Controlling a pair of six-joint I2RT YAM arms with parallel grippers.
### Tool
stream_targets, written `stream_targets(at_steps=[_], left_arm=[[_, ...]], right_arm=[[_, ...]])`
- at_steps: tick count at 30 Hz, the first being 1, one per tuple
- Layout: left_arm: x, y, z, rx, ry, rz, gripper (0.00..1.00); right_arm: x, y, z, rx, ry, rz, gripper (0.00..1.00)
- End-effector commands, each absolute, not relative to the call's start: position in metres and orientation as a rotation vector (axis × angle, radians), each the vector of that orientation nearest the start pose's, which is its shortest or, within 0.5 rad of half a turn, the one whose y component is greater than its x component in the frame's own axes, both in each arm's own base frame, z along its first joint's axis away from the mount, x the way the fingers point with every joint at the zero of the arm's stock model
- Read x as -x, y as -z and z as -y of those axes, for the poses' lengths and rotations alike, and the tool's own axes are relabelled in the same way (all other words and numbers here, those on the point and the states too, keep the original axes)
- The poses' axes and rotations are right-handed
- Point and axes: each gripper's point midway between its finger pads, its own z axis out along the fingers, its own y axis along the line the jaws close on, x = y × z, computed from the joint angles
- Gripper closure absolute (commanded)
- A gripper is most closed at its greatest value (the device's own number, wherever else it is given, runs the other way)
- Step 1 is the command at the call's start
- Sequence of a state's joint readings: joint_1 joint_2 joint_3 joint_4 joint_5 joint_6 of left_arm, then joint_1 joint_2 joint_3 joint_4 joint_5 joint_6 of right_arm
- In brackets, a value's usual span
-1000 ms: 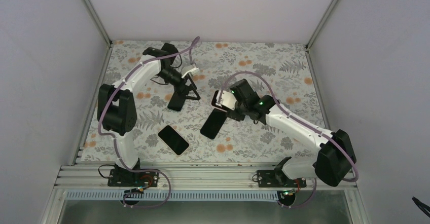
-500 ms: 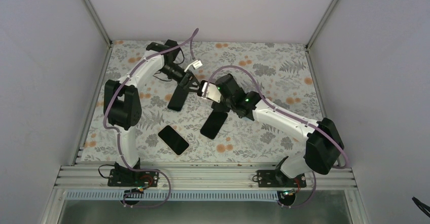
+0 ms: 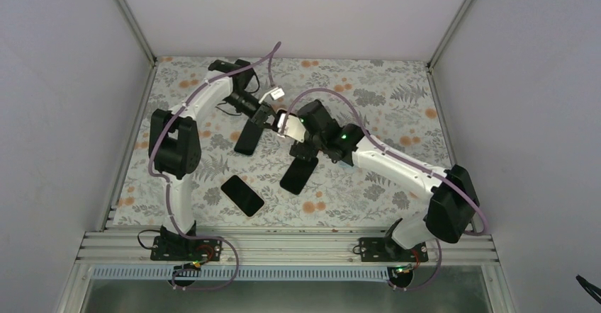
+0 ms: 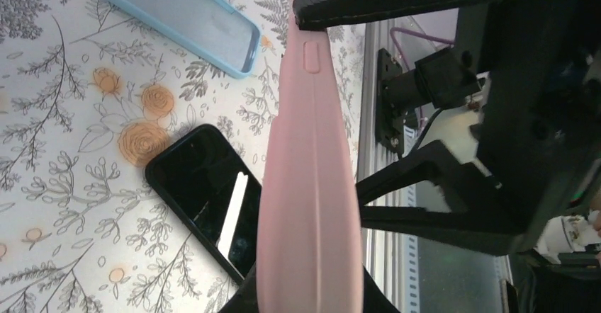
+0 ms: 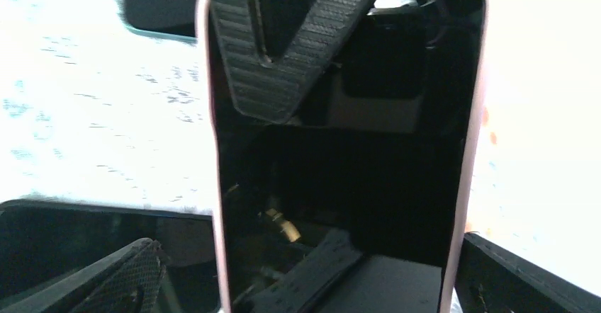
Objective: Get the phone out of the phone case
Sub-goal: Pick up the phone at the center of the board, then remove the phone case from the phone.
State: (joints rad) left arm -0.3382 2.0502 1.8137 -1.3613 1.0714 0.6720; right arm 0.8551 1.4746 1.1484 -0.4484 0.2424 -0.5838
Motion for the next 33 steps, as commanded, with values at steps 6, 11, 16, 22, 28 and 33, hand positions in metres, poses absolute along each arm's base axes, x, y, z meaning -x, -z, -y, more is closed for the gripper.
stream_targets(at_steps=[6,11,16,22,28,33], left_arm=[[-0.294,-0.215,0.241,-1.596,1.081,-2.040,0.98],[-0.276,-0.214,0.232,-1.703,0.953,-2.012,0.98],[-0.257,-0.216,0.240,-1.789,0.911,-1.970,0.98],[-0.251,-0.215,0.241,-1.820,0.882,-1.974,0.98],[-0.246,-0.229,0.240,-1.814,0.852,-1.936,0.98],[-0.238,-0.232,0.243,-1.831,0.857,-1.917,0.98]], right_arm=[[-0.261,-0.176,-0.256,1.661,-0.343,-2.005,0.00],[-0.271,-0.172,-0.244,1.672,-0.397,-2.043,0.00],[-0.275,-0.180,-0.254,1.687,-0.452,-2.025,0.02],[-0.279,-0.173,-0.254,1.709,-0.456,-2.034,0.05],[-0.283,-0.165,-0.247,1.718,-0.494,-2.052,0.07],[-0.291,-0.163,-0.247,1.712,-0.499,-2.048,0.09]])
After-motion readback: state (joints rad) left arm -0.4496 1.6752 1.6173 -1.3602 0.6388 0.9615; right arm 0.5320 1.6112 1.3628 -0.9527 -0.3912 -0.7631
